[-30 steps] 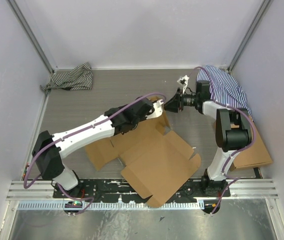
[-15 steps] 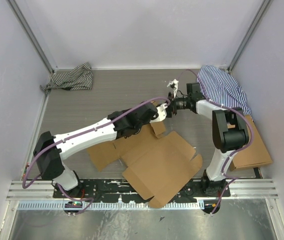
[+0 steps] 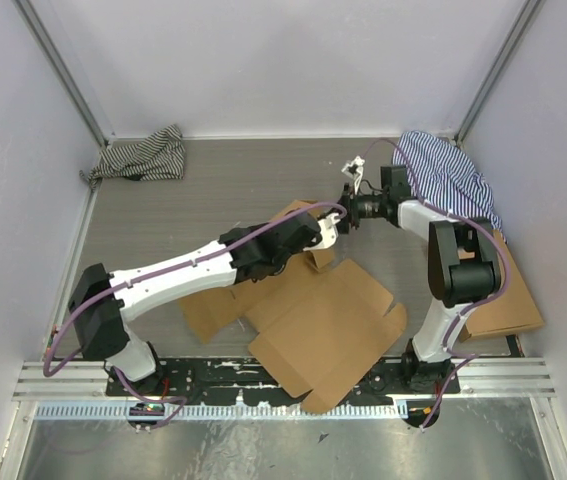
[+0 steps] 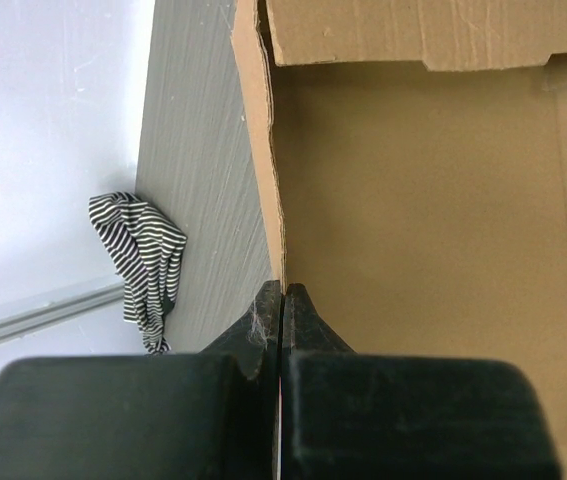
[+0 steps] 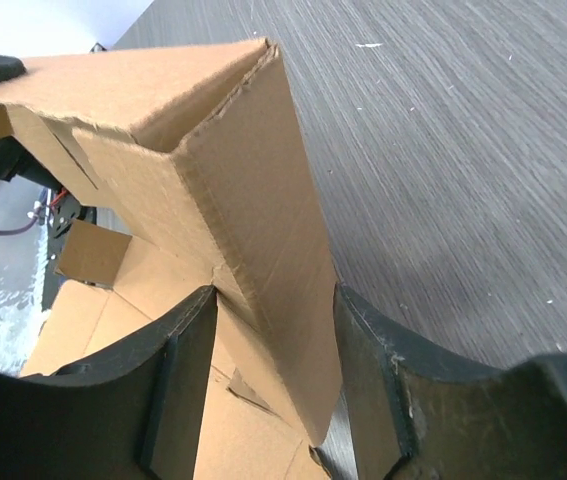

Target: Fold the paper box

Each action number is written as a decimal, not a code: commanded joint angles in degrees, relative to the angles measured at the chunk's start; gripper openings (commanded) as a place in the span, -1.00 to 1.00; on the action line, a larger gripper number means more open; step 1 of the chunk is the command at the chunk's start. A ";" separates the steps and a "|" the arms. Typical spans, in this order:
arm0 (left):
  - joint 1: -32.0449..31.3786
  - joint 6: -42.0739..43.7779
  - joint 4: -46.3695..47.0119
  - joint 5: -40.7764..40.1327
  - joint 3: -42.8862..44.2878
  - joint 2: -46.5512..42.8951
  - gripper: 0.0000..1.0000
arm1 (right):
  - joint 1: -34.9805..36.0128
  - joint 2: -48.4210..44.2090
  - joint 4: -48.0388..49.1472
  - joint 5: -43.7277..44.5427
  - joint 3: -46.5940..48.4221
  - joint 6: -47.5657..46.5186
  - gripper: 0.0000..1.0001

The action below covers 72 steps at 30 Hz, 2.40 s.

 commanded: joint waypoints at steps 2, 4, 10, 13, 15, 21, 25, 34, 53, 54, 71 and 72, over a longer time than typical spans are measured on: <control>-2.06 -0.35 1.26 1.12 1.62 1.24 -1.00 | -3.21 1.53 -15.27 -8.23 10.88 -14.42 0.16; -2.66 -0.49 0.85 0.77 2.05 1.41 -1.00 | -4.78 4.51 -31.50 -12.16 17.65 -29.42 0.18; -5.41 -0.88 -1.09 -2.07 4.35 3.35 -1.00 | -9.67 19.23 -83.11 -18.79 34.05 -75.38 0.18; -6.42 -0.80 -1.28 -2.88 4.47 3.69 -1.00 | -9.67 18.24 -83.32 -21.30 29.91 -80.48 0.16; -6.89 -0.84 -1.47 -3.53 4.30 3.84 -1.00 | -9.73 18.15 -83.41 -21.55 29.95 -80.39 0.16; -9.03 -0.21 -1.26 -6.58 4.03 4.85 -1.00 | -10.52 17.50 -83.38 -21.30 29.76 -79.83 0.18; -10.55 -0.44 -1.10 -7.43 4.19 4.90 -1.00 | -10.92 17.82 -83.40 -20.23 30.04 -79.57 0.21; -13.08 -0.64 -3.49 -8.26 5.97 5.55 -1.00 | -14.44 14.72 -83.07 -19.55 28.10 -79.69 0.26; -16.14 -1.08 -6.64 -8.56 7.86 6.47 -1.00 | -14.51 12.62 -82.98 -17.42 24.13 -80.38 0.29; -16.20 -1.01 -6.75 -8.54 7.97 6.36 -1.00 | -14.50 12.34 -82.98 -17.28 23.97 -80.33 0.29; -13.61 -1.12 -4.97 -12.39 5.08 6.25 -1.00 | -14.41 14.63 -83.42 -21.55 23.75 -78.39 0.29; -12.60 -0.92 -4.51 -12.29 5.10 6.15 -1.00 | -14.41 14.73 -83.50 -21.84 23.95 -78.05 0.31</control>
